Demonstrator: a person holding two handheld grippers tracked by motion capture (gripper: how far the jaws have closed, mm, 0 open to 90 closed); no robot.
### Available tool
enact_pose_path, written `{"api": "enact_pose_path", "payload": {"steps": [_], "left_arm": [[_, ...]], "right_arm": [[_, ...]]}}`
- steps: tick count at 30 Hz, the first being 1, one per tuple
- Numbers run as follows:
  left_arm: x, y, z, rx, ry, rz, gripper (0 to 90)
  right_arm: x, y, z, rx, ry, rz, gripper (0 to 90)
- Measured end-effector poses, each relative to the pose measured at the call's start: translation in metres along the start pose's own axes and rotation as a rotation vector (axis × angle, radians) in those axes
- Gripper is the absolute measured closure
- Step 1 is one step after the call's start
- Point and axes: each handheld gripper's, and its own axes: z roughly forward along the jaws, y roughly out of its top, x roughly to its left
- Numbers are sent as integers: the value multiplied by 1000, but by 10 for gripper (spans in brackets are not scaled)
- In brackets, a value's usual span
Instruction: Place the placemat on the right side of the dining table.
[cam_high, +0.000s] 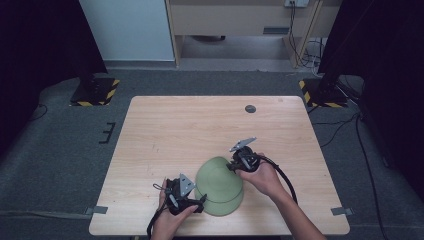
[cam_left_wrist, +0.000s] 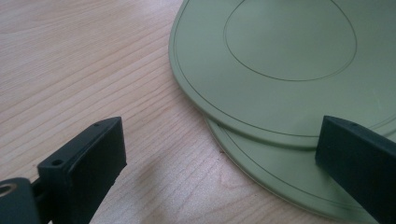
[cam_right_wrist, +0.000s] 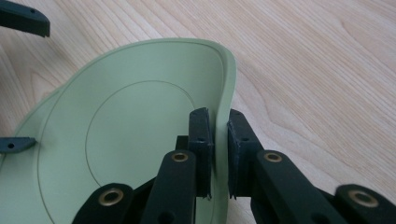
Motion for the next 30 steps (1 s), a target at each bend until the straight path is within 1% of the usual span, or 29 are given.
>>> {"api": "enact_pose_path", "payload": {"steps": [3, 6, 10, 13, 16, 25, 30], "left_arm": [[1, 0, -1, 1, 0, 0, 18], [3, 0, -2, 0, 1, -3, 18], [9, 0, -6, -16, 9, -25, 19], [13, -1, -7, -17, 15, -34, 20], [15, -2, -8, -12, 18, -35, 20], [16, -3, -8, -8, 20, -34, 20], [16, -4, -8, 0, 27, -23, 22]], "right_arm": [[-1, 1, -2, -14, 11, 18, 839], [-1, 2, -3, -25, 18, 20, 850], [-1, 2, -5, -34, 30, 23, 854], [-2, 2, -7, -44, 46, 34, 854], [-3, 3, -10, -51, 61, 53, 855], [-5, 4, -15, -69, 87, 65, 856], [-4, 5, -20, -84, 91, 64, 856]]}}
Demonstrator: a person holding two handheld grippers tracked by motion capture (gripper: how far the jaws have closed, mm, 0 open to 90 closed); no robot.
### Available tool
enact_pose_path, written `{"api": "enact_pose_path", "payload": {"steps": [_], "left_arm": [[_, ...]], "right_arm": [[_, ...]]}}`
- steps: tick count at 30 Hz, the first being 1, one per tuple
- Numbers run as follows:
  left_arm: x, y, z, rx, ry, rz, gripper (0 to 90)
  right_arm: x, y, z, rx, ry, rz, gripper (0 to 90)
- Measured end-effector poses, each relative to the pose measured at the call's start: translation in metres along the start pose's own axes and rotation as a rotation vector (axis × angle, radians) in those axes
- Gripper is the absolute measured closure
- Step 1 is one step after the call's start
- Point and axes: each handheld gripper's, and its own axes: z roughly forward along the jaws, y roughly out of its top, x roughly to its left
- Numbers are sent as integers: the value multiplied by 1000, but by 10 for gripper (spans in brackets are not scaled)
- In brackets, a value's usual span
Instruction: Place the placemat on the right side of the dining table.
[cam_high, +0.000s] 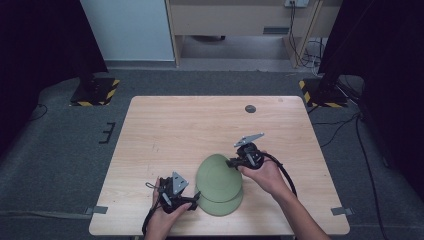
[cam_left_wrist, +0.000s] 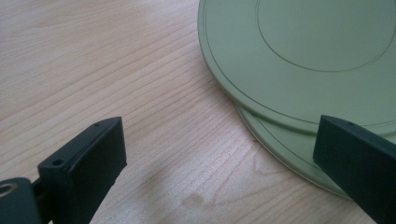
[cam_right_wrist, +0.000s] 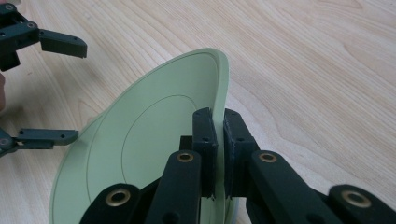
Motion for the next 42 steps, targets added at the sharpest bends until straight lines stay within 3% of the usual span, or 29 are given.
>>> {"api": "enact_pose_path", "payload": {"steps": [13, 21, 28, 35, 42], "left_arm": [[3, -2, 1, 14, 4, -2, 21], [4, -2, 0, 12, 1, -11, 22], [6, -2, -1, 13, 4, -15, 23], [9, -2, -2, 11, 10, -24, 23], [13, -3, -3, 10, 18, -39, 24]], "right_arm": [[2, 10, -18, -54, 73, 36, 857], [0, 16, -32, -98, 54, 46, 858], [-5, 23, -47, -167, 14, 75, 859], [-20, 30, -57, -221, -52, 135, 859], [-35, 39, -61, -260, -148, 172, 859]]}}
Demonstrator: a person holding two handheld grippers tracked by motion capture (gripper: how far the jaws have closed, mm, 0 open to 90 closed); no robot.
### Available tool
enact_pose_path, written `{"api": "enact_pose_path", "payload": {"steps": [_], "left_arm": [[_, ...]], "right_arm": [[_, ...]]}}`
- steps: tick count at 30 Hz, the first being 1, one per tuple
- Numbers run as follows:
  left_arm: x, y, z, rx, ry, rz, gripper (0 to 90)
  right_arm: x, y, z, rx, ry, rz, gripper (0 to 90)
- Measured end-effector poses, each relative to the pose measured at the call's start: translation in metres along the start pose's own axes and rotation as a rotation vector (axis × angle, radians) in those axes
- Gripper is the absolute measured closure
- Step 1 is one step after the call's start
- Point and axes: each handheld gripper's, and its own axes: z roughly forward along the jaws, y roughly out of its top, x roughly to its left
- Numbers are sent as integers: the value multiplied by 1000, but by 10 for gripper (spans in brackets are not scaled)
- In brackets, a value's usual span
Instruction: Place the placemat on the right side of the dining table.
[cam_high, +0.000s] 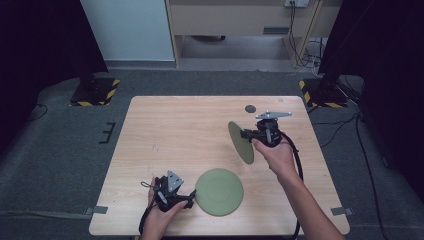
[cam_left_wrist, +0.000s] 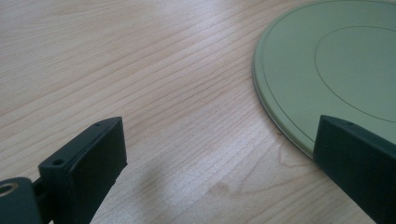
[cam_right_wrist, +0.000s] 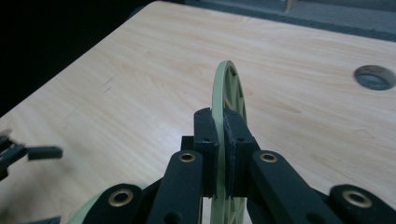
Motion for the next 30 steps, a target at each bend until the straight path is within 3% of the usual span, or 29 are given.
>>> {"api": "enact_pose_path", "payload": {"steps": [12, 20, 30], "left_arm": [[11, -3, -1, 3, 19, -37, 24], [21, -5, -1, 4, 24, -73, 24], [31, -9, 0, 11, 45, -106, 24]], "right_arm": [[-20, 18, 11, -26, -94, 39, 859], [-33, 25, 20, -45, -119, 75, 859], [-42, 40, 31, -53, -163, 73, 859]]}}
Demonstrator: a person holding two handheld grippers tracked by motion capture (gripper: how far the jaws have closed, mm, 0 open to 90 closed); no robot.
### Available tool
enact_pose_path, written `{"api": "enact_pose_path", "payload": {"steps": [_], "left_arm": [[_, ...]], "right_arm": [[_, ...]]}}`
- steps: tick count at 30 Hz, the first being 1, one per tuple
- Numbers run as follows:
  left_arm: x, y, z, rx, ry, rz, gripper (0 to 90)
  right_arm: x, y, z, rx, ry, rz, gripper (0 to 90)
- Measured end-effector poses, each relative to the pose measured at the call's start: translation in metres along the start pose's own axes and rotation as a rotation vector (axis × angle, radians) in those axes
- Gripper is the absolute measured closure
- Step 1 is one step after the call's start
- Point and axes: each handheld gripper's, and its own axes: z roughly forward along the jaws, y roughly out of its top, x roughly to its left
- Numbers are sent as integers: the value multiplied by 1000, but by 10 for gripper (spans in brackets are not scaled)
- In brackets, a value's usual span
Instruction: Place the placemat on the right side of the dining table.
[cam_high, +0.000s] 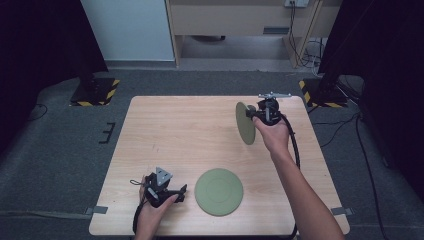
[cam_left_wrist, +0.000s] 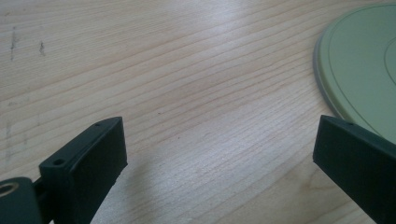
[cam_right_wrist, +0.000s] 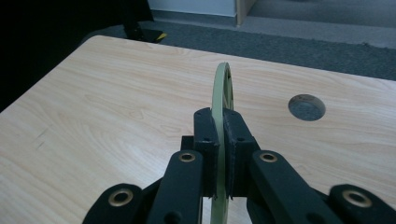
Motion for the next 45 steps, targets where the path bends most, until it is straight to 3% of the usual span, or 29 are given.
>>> {"api": "enact_pose_path", "payload": {"steps": [20, 30, 45], "left_arm": [[7, 0, 5, 25, 5, -26, 24], [9, 2, 8, 49, 14, -44, 26], [7, 3, 10, 61, 25, -35, 29]], "right_arm": [[-22, 13, 13, -14, -73, 35, 859], [-27, 11, 19, -8, -83, 40, 859], [-35, 1, 16, 9, -102, 19, 859]]}}
